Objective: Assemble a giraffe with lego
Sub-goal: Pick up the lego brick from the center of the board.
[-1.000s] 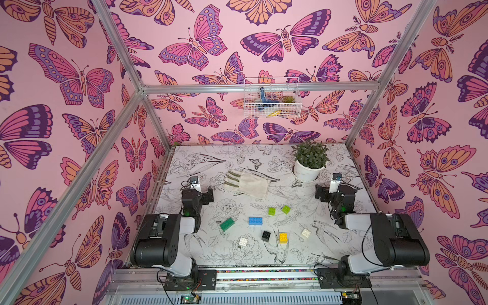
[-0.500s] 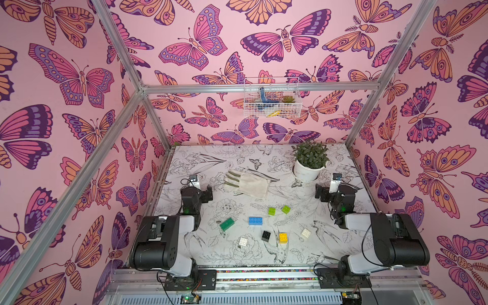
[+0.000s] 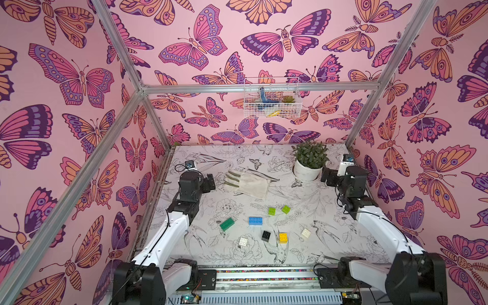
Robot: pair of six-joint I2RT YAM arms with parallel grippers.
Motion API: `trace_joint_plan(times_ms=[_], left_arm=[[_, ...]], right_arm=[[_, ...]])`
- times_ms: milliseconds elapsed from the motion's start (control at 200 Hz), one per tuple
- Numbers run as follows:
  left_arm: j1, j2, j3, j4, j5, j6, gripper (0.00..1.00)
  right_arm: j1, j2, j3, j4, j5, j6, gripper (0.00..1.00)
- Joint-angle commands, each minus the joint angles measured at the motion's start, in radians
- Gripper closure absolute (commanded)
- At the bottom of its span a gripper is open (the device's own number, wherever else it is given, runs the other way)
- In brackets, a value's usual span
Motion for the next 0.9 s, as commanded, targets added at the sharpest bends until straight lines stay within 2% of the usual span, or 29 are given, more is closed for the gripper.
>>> trace_joint_plan(times_ms=[0, 120, 270, 421, 551, 661, 896], left_arm=[[-0.052, 0.011, 0.083, -0.363, -0.024, -0.12, 0.0], [-0.148, 0.035, 0.17, -0.517, -0.037, -0.172, 0.0], [-0.232, 0.078, 0.229, -0.643, 0.047, -0.268, 0.0], [-0.328, 0.115, 0.255, -0.736, 0.097, -0.368, 0.0], [-0.422, 0.107, 0.249, -0.782, 0.087, -0.452, 0.0], [-0.496, 0.085, 0.25, -0.829, 0.091, -0.545, 0.0], [-0.635, 0.081, 0.278, -0.921, 0.102, -0.714, 0.0]], right_arm=[[0.133, -0.058, 0.079, -0.438, 0.119, 0.105, 0.01], [0.293, -0.065, 0.167, -0.695, 0.227, 0.237, 0.01], [0.429, -0.051, 0.247, -0.988, 0.236, 0.413, 0.01], [0.544, -0.069, 0.265, -1.159, 0.214, 0.525, 0.01], [0.567, -0.098, 0.228, -1.213, 0.13, 0.571, 0.01], [0.624, -0.135, 0.22, -1.242, 0.134, 0.572, 0.01], [0.628, -0.111, 0.161, -1.15, 0.023, 0.497, 0.01]])
